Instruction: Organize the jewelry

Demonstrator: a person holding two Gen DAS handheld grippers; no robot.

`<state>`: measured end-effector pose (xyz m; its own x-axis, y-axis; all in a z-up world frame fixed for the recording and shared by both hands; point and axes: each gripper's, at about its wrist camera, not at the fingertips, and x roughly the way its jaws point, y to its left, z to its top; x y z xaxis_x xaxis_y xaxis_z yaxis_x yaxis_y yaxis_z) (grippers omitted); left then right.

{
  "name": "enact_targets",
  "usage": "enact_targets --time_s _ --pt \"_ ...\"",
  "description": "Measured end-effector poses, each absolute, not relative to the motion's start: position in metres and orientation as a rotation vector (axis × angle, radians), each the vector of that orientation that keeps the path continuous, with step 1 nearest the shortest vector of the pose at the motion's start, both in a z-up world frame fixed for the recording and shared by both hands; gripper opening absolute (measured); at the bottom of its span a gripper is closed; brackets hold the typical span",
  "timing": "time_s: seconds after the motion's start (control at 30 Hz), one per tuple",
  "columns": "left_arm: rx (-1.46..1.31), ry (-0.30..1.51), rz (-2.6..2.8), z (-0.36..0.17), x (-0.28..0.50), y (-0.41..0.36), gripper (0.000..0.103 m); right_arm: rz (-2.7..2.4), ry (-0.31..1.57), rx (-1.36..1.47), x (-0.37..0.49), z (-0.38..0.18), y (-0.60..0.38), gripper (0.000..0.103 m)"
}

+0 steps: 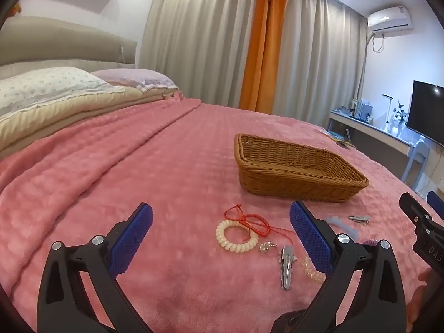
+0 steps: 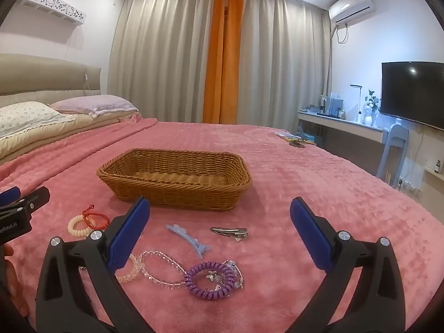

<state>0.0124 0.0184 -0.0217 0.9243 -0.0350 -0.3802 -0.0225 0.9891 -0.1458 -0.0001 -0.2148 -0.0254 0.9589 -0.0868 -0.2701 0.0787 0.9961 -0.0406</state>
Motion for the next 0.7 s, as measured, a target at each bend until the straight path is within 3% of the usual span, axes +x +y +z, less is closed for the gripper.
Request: enact_targets --time_s 0.7 --pt "-0.151 0.396 -0.005 -0.0203 0.0116 0.0185 0.096 -0.081 0.286 -0.023 0.0023 -0.0269 -0.2145 0.096"
